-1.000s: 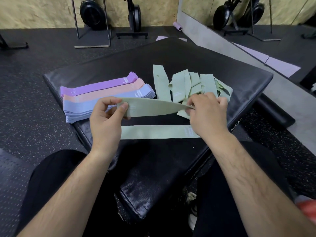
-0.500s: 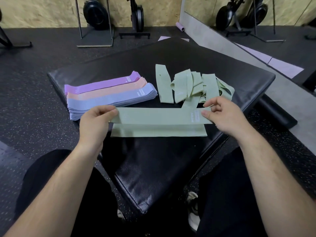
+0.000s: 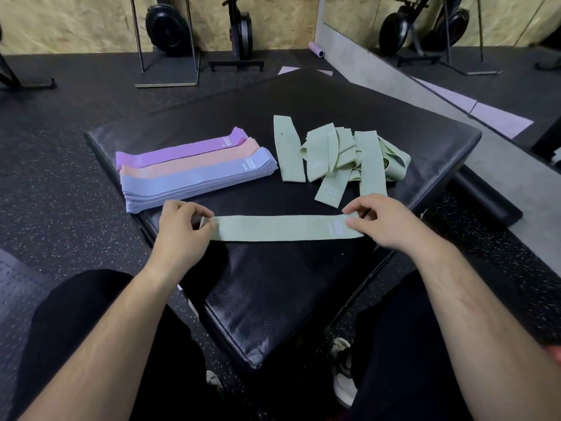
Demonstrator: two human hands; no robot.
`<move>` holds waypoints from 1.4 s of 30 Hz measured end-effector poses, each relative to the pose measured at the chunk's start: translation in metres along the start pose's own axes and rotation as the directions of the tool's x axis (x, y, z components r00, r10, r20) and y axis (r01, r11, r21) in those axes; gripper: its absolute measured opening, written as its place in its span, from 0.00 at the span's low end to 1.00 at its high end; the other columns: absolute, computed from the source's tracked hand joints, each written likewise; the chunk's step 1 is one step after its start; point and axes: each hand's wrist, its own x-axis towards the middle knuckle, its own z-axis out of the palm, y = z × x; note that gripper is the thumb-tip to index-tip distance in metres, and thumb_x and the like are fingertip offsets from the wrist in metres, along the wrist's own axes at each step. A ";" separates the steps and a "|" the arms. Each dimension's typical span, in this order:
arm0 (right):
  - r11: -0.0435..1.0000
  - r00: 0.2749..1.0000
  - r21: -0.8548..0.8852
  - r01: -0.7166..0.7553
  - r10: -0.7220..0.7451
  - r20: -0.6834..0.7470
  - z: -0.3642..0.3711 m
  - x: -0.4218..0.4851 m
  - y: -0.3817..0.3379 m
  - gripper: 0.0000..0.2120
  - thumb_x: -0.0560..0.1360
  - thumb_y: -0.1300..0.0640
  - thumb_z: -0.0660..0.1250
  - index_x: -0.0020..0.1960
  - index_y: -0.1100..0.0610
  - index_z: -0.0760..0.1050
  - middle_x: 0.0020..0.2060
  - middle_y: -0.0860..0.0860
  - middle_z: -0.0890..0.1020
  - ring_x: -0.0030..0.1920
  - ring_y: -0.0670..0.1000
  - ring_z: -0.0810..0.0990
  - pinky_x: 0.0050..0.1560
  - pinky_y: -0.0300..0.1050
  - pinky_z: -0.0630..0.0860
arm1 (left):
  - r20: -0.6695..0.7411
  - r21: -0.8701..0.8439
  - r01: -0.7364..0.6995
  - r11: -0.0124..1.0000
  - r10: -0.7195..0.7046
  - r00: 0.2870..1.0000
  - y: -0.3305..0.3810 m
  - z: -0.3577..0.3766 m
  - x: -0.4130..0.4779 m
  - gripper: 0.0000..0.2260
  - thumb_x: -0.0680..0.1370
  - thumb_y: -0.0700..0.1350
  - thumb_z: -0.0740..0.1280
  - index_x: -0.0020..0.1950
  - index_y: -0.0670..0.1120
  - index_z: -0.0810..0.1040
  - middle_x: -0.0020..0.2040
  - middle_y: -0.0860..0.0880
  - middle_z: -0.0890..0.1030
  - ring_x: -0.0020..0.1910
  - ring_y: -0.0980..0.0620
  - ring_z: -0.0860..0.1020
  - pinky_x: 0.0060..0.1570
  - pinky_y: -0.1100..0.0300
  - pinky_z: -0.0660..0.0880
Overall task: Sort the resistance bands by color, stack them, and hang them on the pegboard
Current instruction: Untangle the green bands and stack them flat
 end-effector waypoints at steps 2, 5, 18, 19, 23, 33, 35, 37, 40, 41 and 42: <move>0.999 0.999 0.002 0.037 -0.037 0.033 -0.003 -0.001 0.003 0.11 0.76 0.53 0.73 0.57 0.44 0.80 0.51 0.43 0.75 0.46 0.46 0.78 0.47 0.37 0.75 | -0.044 0.133 -0.115 0.984 0.122 0.992 -0.001 0.002 -0.002 0.05 0.76 0.43 0.70 0.47 0.53 0.80 0.55 0.55 0.73 0.57 0.53 0.73 0.61 0.60 0.65; 0.999 0.986 0.033 0.038 -0.043 0.163 -0.009 -0.004 0.008 0.22 0.71 0.50 0.78 0.63 0.41 0.79 0.60 0.36 0.74 0.57 0.40 0.75 0.53 0.40 0.76 | 0.055 0.193 -0.314 0.930 0.309 0.949 0.004 0.008 -0.007 0.10 0.76 0.55 0.68 0.55 0.55 0.81 0.62 0.57 0.76 0.66 0.52 0.72 0.65 0.49 0.62; 0.976 0.979 -0.186 0.118 -0.083 0.186 -0.002 -0.002 0.007 0.19 0.73 0.44 0.74 0.63 0.41 0.80 0.62 0.38 0.75 0.66 0.44 0.68 0.70 0.46 0.65 | 0.321 0.157 -0.543 0.825 0.477 0.818 0.017 0.037 0.000 0.23 0.76 0.64 0.63 0.59 0.50 0.83 0.61 0.53 0.80 0.60 0.49 0.78 0.60 0.43 0.75; 0.979 0.983 -0.170 0.111 -0.083 0.161 -0.002 -0.003 0.006 0.17 0.73 0.41 0.72 0.62 0.40 0.81 0.61 0.37 0.75 0.66 0.43 0.67 0.69 0.44 0.64 | 0.327 0.156 -0.541 0.826 0.474 0.818 0.019 0.038 -0.001 0.22 0.76 0.64 0.63 0.60 0.51 0.82 0.62 0.54 0.79 0.62 0.50 0.77 0.61 0.43 0.74; 0.978 0.993 -0.176 0.111 -0.117 -0.027 0.009 0.005 -0.003 0.12 0.79 0.43 0.66 0.59 0.43 0.81 0.55 0.39 0.77 0.62 0.44 0.72 0.65 0.46 0.70 | 0.311 0.136 -0.536 0.833 0.477 0.822 0.029 0.051 -0.001 0.20 0.77 0.63 0.61 0.62 0.54 0.81 0.65 0.57 0.77 0.67 0.54 0.73 0.66 0.48 0.69; 0.942 0.985 -0.329 -0.070 0.013 -0.171 0.042 0.036 -0.026 0.13 0.81 0.49 0.63 0.62 0.51 0.78 0.58 0.49 0.76 0.60 0.52 0.74 0.60 0.50 0.72 | 0.288 0.114 -0.551 0.827 0.503 0.815 0.058 0.084 0.008 0.16 0.79 0.58 0.60 0.59 0.55 0.82 0.60 0.60 0.79 0.62 0.58 0.74 0.60 0.59 0.62; 0.918 0.984 -0.392 -0.063 -0.009 -0.179 0.044 0.039 -0.026 0.11 0.83 0.50 0.60 0.59 0.52 0.78 0.56 0.49 0.76 0.58 0.53 0.74 0.58 0.50 0.70 | 0.291 0.105 -0.544 0.832 0.497 0.817 0.056 0.083 0.007 0.16 0.79 0.59 0.58 0.57 0.55 0.82 0.58 0.61 0.79 0.60 0.58 0.75 0.58 0.59 0.63; 0.893 0.981 -0.446 -0.063 -0.025 -0.190 0.045 0.041 -0.027 0.12 0.84 0.52 0.56 0.58 0.54 0.77 0.55 0.50 0.76 0.56 0.54 0.74 0.55 0.50 0.69 | 0.285 0.098 -0.539 0.836 0.495 0.820 0.053 0.081 0.007 0.15 0.79 0.58 0.59 0.56 0.55 0.82 0.57 0.61 0.79 0.59 0.58 0.76 0.57 0.59 0.63; 0.901 0.976 -0.426 -0.078 -0.018 -0.218 0.044 0.040 -0.033 0.13 0.85 0.53 0.54 0.57 0.56 0.75 0.54 0.52 0.76 0.54 0.55 0.74 0.54 0.50 0.70 | 0.258 0.087 -0.526 0.846 0.490 0.832 0.053 0.078 0.007 0.14 0.80 0.57 0.59 0.56 0.55 0.82 0.55 0.61 0.80 0.58 0.58 0.77 0.56 0.58 0.66; 0.914 0.971 -0.398 -0.078 -0.020 -0.237 0.042 0.038 -0.036 0.12 0.85 0.54 0.54 0.56 0.57 0.75 0.53 0.52 0.76 0.53 0.55 0.75 0.54 0.51 0.71 | 0.249 0.080 -0.520 0.850 0.488 0.836 0.053 0.077 0.008 0.15 0.80 0.57 0.59 0.56 0.55 0.82 0.55 0.61 0.80 0.57 0.58 0.78 0.56 0.57 0.68; 0.928 0.965 -0.365 -0.071 -0.029 -0.261 0.041 0.035 -0.039 0.12 0.85 0.54 0.54 0.55 0.57 0.74 0.51 0.52 0.76 0.51 0.56 0.75 0.53 0.52 0.72 | 0.239 0.066 -0.514 0.855 0.486 0.840 0.054 0.075 0.008 0.14 0.81 0.57 0.59 0.57 0.54 0.82 0.55 0.61 0.80 0.57 0.58 0.78 0.57 0.55 0.70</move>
